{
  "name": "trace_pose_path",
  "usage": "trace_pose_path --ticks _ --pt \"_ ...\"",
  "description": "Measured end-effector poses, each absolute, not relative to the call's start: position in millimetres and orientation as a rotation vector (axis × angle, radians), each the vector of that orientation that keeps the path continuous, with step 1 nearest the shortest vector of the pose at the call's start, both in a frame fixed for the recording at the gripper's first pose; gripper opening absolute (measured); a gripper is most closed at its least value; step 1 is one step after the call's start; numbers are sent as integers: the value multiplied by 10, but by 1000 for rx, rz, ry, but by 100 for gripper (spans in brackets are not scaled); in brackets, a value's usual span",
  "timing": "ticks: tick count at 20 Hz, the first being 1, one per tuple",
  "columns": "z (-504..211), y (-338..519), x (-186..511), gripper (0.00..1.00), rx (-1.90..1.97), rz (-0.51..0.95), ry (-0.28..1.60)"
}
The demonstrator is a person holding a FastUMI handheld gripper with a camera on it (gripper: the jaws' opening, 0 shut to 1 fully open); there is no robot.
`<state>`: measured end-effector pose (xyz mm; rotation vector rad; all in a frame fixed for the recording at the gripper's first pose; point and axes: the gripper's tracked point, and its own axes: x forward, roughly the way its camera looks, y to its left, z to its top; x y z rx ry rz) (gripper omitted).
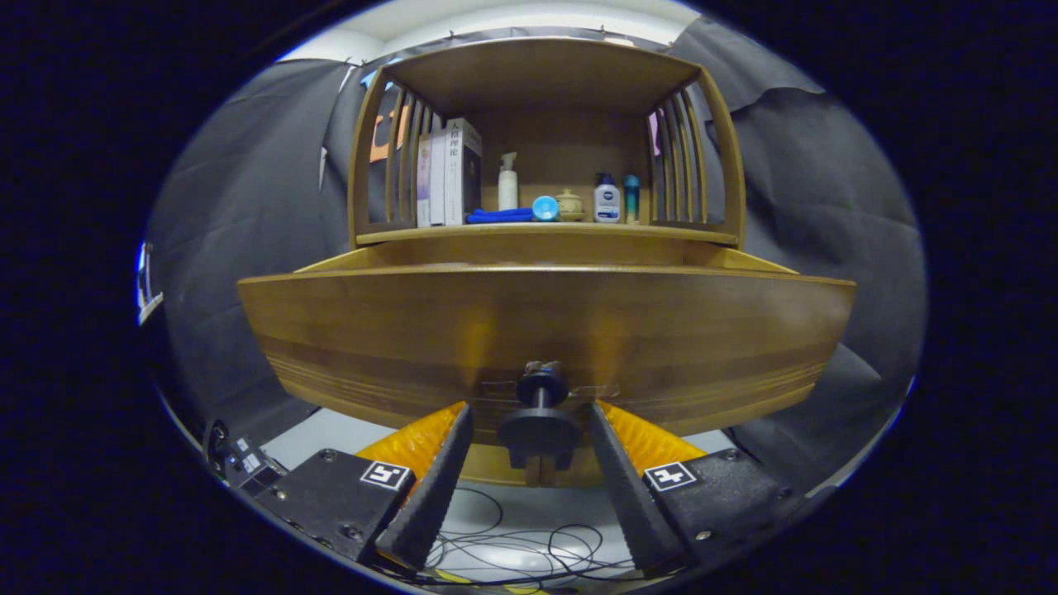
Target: Pull open the drawer, take out the items inside it, and place them on the countertop above the cabinet.
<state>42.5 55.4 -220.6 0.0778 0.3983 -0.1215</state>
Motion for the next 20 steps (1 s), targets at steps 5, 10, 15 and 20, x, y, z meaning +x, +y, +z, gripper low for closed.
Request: trace_pose_path --ticks 5,10,15,20 --pt "-2270 546 618 89 92 -145 390" --pt "-2242 528 814 88 79 -148 402" --pt "-2200 479 1287 88 70 -159 424" --pt "-2191 444 1656 87 68 -168 447"
